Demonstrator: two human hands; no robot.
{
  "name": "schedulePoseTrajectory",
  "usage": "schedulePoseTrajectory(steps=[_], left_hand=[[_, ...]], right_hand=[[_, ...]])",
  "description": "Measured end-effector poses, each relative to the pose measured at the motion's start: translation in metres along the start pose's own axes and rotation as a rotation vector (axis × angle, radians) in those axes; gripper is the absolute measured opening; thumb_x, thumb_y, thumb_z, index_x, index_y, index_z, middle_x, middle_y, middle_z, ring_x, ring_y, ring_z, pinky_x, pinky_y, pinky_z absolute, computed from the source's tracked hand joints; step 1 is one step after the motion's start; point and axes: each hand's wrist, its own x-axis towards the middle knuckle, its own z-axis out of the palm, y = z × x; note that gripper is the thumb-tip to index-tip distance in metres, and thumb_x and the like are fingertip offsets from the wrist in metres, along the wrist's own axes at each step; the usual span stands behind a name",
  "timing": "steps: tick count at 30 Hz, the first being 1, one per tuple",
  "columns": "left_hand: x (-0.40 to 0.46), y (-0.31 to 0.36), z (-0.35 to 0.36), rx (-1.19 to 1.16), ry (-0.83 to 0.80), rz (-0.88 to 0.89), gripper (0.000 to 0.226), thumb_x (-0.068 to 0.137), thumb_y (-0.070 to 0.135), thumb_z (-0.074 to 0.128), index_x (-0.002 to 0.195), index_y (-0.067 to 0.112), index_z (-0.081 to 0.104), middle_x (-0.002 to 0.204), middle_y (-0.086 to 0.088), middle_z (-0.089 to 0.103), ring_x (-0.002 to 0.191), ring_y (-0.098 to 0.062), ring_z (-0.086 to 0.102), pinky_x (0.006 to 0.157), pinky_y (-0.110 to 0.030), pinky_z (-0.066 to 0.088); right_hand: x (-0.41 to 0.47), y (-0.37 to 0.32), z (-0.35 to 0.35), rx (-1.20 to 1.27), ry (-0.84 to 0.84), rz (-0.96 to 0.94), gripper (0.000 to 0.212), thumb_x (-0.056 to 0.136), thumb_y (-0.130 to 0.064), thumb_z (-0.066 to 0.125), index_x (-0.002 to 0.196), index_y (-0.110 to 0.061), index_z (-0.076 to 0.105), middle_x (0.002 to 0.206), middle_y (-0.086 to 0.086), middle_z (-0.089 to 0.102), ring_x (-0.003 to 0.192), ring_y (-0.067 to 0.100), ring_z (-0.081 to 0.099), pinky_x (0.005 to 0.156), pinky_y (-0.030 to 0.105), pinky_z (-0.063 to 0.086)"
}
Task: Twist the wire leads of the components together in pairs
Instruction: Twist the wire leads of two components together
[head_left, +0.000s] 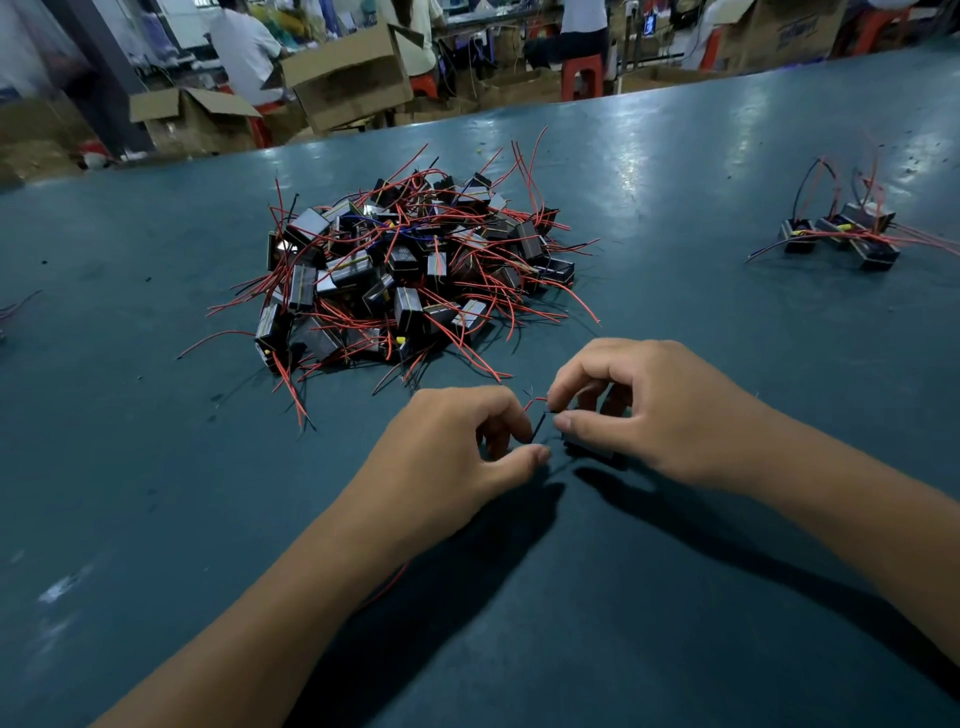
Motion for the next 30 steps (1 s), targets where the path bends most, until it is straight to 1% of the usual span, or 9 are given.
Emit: schedulePoseTrajectory(steps=[6, 9, 12, 14, 16, 20, 23, 26, 30], left_hand=[[0.002, -0.002, -0.005, -0.027, -0.026, -0.026, 0.018, 0.086, 0.025, 0.076, 0.071, 0.021, 0.065, 0.063, 0.006, 0.063, 0.061, -0.012, 0.057, 0.06, -0.035, 0.047], [0.003, -0.002, -0.011, -0.023, -0.06, -0.016, 0.015, 0.085, 0.026, 0.076, 0.074, 0.023, 0.066, 0.066, 0.006, 0.064, 0.062, -0.012, 0.057, 0.058, -0.029, 0.045], [0.002, -0.004, -0.021, -0.045, -0.064, -0.03, 0.017, 0.08, 0.033, 0.079, 0.084, 0.026, 0.063, 0.074, 0.009, 0.061, 0.064, -0.008, 0.051, 0.06, -0.021, 0.04], [0.0, -0.01, -0.033, 0.034, -0.164, -0.063, 0.028, 0.075, 0.043, 0.078, 0.093, 0.031, 0.061, 0.085, 0.014, 0.059, 0.073, -0.006, 0.053, 0.063, -0.018, 0.04], [-0.004, -0.017, -0.046, 0.192, -0.314, -0.084, 0.037, 0.074, 0.052, 0.076, 0.103, 0.038, 0.057, 0.094, 0.021, 0.057, 0.083, -0.001, 0.054, 0.068, -0.016, 0.04], [-0.007, -0.019, -0.056, 0.178, -0.461, -0.152, 0.037, 0.079, 0.048, 0.076, 0.109, 0.042, 0.055, 0.092, 0.017, 0.06, 0.073, -0.006, 0.059, 0.063, -0.022, 0.045], [-0.004, -0.017, -0.046, 0.193, -0.428, -0.149, 0.027, 0.085, 0.044, 0.071, 0.108, 0.036, 0.058, 0.078, 0.006, 0.061, 0.068, -0.007, 0.056, 0.062, -0.027, 0.044], [-0.001, -0.015, -0.037, 0.201, -0.354, -0.149, 0.023, 0.087, 0.043, 0.068, 0.106, 0.032, 0.059, 0.071, 0.001, 0.06, 0.067, -0.007, 0.054, 0.06, -0.027, 0.04], [0.003, -0.016, -0.025, 0.131, -0.128, -0.184, 0.013, 0.088, 0.04, 0.068, 0.091, 0.028, 0.065, 0.066, 0.006, 0.063, 0.062, -0.003, 0.055, 0.054, -0.02, 0.037]], right_hand=[[0.0, -0.001, 0.001, -0.091, 0.004, -0.037, 0.009, 0.088, -0.024, 0.074, 0.083, -0.026, 0.067, 0.086, -0.011, 0.062, 0.077, 0.0, 0.058, 0.066, 0.008, 0.039], [0.0, -0.002, 0.001, -0.13, -0.007, -0.043, 0.006, 0.089, -0.025, 0.072, 0.085, -0.024, 0.067, 0.088, -0.012, 0.06, 0.081, 0.004, 0.057, 0.07, 0.013, 0.042], [0.0, -0.003, -0.005, -0.119, 0.029, -0.039, 0.011, 0.085, -0.028, 0.076, 0.089, -0.027, 0.066, 0.086, -0.015, 0.058, 0.081, -0.001, 0.056, 0.069, 0.009, 0.039], [-0.001, -0.001, -0.011, -0.131, 0.032, -0.023, 0.023, 0.079, -0.034, 0.08, 0.095, -0.031, 0.063, 0.088, -0.019, 0.055, 0.085, -0.006, 0.053, 0.071, 0.005, 0.037], [-0.001, 0.002, -0.017, -0.196, -0.04, 0.03, 0.035, 0.075, -0.042, 0.081, 0.1, -0.034, 0.058, 0.093, -0.021, 0.055, 0.09, -0.004, 0.053, 0.075, 0.007, 0.038], [0.0, 0.006, -0.017, -0.337, -0.161, 0.122, 0.036, 0.075, -0.047, 0.078, 0.098, -0.033, 0.054, 0.082, -0.019, 0.059, 0.077, -0.002, 0.055, 0.072, 0.027, 0.048], [0.0, 0.004, -0.012, -0.349, -0.116, 0.17, 0.036, 0.074, -0.053, 0.077, 0.092, -0.032, 0.054, 0.078, -0.016, 0.063, 0.073, -0.001, 0.057, 0.072, 0.036, 0.054], [-0.001, 0.003, -0.009, -0.36, -0.065, 0.202, 0.037, 0.075, -0.057, 0.074, 0.093, -0.031, 0.055, 0.081, -0.013, 0.063, 0.078, 0.004, 0.056, 0.075, 0.037, 0.053], [-0.001, 0.002, -0.007, -0.325, 0.005, 0.226, 0.031, 0.079, -0.049, 0.073, 0.092, -0.026, 0.058, 0.08, -0.009, 0.063, 0.078, 0.011, 0.059, 0.075, 0.038, 0.053]])
